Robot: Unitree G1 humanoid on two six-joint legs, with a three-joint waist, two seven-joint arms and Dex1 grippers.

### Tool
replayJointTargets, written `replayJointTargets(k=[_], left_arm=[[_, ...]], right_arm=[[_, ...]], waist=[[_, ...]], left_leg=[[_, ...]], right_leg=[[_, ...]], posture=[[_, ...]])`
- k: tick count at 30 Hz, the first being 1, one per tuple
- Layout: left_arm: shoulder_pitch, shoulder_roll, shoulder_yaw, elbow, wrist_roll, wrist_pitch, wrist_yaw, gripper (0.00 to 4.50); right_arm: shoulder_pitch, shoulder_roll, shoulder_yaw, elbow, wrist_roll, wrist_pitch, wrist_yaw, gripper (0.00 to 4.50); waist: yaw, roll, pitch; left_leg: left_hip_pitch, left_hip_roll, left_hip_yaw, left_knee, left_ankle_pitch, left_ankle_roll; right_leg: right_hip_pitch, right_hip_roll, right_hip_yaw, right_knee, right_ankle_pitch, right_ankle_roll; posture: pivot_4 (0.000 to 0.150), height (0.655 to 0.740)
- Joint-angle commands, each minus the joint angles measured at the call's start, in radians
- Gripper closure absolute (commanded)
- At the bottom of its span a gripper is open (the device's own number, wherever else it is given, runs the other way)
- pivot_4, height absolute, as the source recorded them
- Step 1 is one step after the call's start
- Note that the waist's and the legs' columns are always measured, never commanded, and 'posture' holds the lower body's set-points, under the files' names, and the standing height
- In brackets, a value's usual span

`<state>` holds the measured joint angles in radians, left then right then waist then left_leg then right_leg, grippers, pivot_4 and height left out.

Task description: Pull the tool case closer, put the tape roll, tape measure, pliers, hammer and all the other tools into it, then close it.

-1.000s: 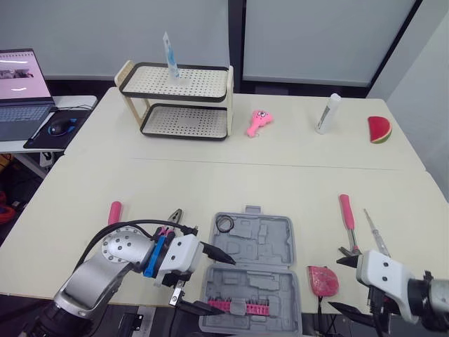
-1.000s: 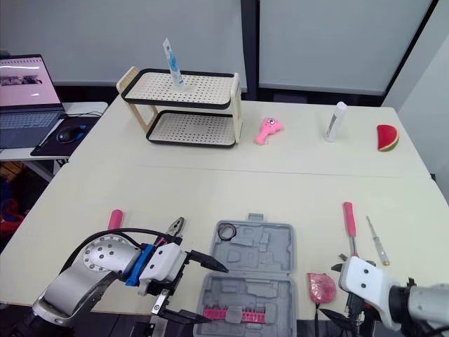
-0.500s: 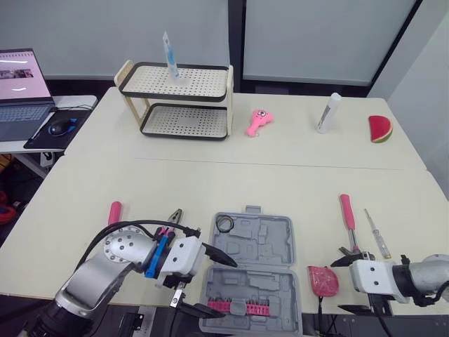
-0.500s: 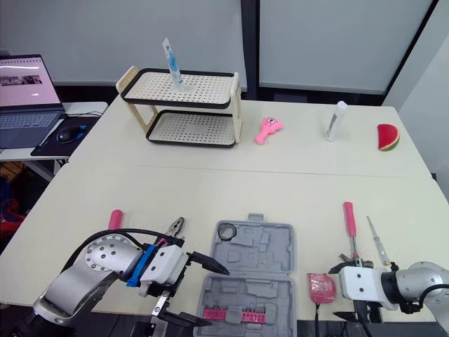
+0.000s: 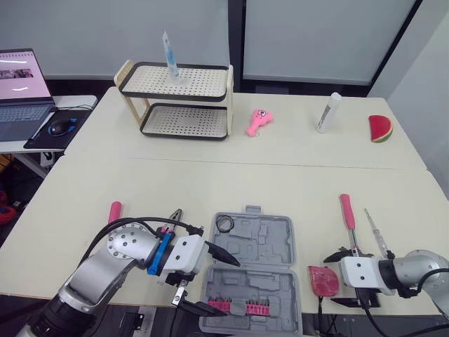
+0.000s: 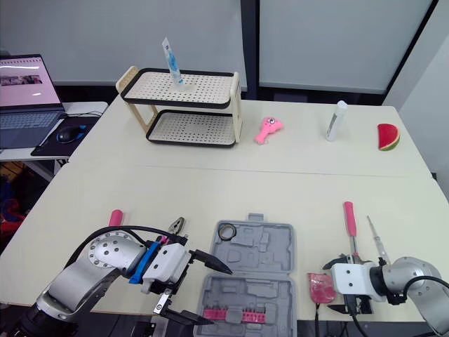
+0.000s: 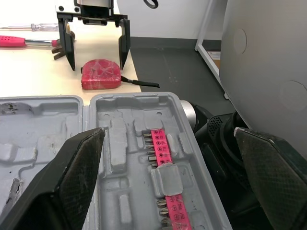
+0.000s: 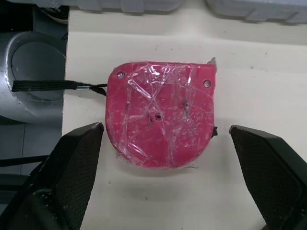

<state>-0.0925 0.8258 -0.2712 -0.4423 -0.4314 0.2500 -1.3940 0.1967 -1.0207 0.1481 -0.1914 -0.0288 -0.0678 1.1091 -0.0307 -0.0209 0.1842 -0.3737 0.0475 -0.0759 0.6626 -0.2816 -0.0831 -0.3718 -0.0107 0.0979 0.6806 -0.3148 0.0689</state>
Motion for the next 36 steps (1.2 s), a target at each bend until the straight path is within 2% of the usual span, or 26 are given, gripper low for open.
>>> replayJointTargets(k=[1, 9, 12, 14, 21, 24, 27, 31, 33, 36], left_arm=[[-0.004, 0.002, 0.004, -0.038, -0.015, -0.001, 0.001, 0.0], [-0.003, 0.002, 0.004, -0.038, -0.013, 0.0, 0.007, 0.0], [-0.004, 0.001, 0.004, -0.036, -0.01, -0.002, 0.009, 0.0], [-0.004, 0.0, 0.004, -0.033, -0.007, -0.005, 0.011, 0.0], [-0.009, -0.011, 0.027, -0.011, -0.014, 0.014, 0.047, 0.0], [-0.002, -0.002, 0.069, 0.013, -0.02, 0.027, 0.08, 0.0], [0.0, -0.004, 0.107, 0.029, -0.023, 0.044, 0.115, 0.0], [-0.022, -0.013, 0.134, 0.039, -0.012, 0.071, 0.164, 0.0], [-0.032, -0.015, 0.131, 0.05, 0.002, 0.073, 0.179, 0.0], [-0.062, -0.001, 0.11, 0.071, 0.054, 0.066, 0.191, 0.0]], right_arm=[[-0.022, 0.004, 0.007, 0.004, -0.013, -0.022, -0.001, 0.03], [-0.047, 0.03, 0.037, 0.029, -0.037, -0.036, -0.006, 0.03], [-0.056, 0.038, 0.045, 0.035, -0.042, -0.043, -0.007, 0.62], [-0.06, 0.039, 0.046, 0.04, -0.047, -0.047, -0.008, 1.22], [-0.033, 0.023, -0.024, -0.041, 0.004, 0.04, -0.014, 1.31], [-0.014, -0.019, -0.106, -0.198, 0.043, 0.227, -0.004, 1.31], [-0.06, -0.053, -0.137, -0.362, 0.091, 0.459, 0.01, 1.31], [-0.23, -0.093, -0.06, -0.5, 0.113, 0.738, 0.019, 1.31], [-0.298, -0.106, -0.012, -0.52, 0.116, 0.818, 0.027, 1.31], [-0.485, -0.082, 0.129, -0.517, 0.091, 0.925, 0.049, 1.31]], waist=[[-0.001, 0.0, 0.0], [0.0, 0.0, 0.0], [-0.001, 0.0, 0.0], [0.0, 0.0, 0.0], [0.0, 0.0, 0.0], [0.0, 0.002, 0.001], [-0.003, 0.003, 0.001], [-0.002, 0.003, 0.002], [0.0, 0.003, 0.003], [0.002, 0.002, 0.004]], left_leg=[[0.0, 0.0, 0.0, 0.0, 0.0, 0.0], [0.0, 0.0, 0.0, 0.0, 0.0, 0.0], [0.0, 0.0, 0.0, 0.0, 0.0, 0.0], [0.0, 0.0, 0.0, 0.0, 0.0, 0.0], [0.0, 0.0, 0.0, 0.0, 0.0, 0.0], [0.0, 0.0, -0.001, 0.0, 0.0, 0.0], [0.0, 0.0, -0.001, 0.0, 0.0, 0.0], [0.0, 0.0, -0.001, 0.0, 0.0, 0.0], [-0.002, 0.0, -0.002, -0.001, 0.0, 0.0], [-0.007, -0.001, -0.002, 0.0, 0.0, 0.0]], right_leg=[[0.0, 0.0, 0.0, 0.0, 0.0, 0.0], [0.0, 0.0, 0.0, 0.0, 0.0, 0.0], [0.0, 0.0, 0.0, 0.0, 0.0, 0.0], [0.0, 0.0, 0.0, 0.0, 0.0, 0.0], [0.0, 0.0, 0.0, 0.0, 0.0, 0.0], [0.0, 0.0, 0.0, 0.001, 0.0, 0.0], [0.0, 0.0, 0.0, 0.001, 0.0, 0.0], [-0.001, 0.001, 0.0, 0.0, 0.0, 0.0], [-0.002, 0.001, 0.0, -0.001, 0.0, 0.0], [-0.007, 0.0, -0.001, -0.002, 0.0, 0.0]], posture=[[0.15, 0.735], [0.15, 0.735], [0.15, 0.735], [0.15, 0.735], [0.15, 0.735], [0.15, 0.735], [0.15, 0.735], [0.15, 0.735], [0.15, 0.735], [0.15, 0.735]])
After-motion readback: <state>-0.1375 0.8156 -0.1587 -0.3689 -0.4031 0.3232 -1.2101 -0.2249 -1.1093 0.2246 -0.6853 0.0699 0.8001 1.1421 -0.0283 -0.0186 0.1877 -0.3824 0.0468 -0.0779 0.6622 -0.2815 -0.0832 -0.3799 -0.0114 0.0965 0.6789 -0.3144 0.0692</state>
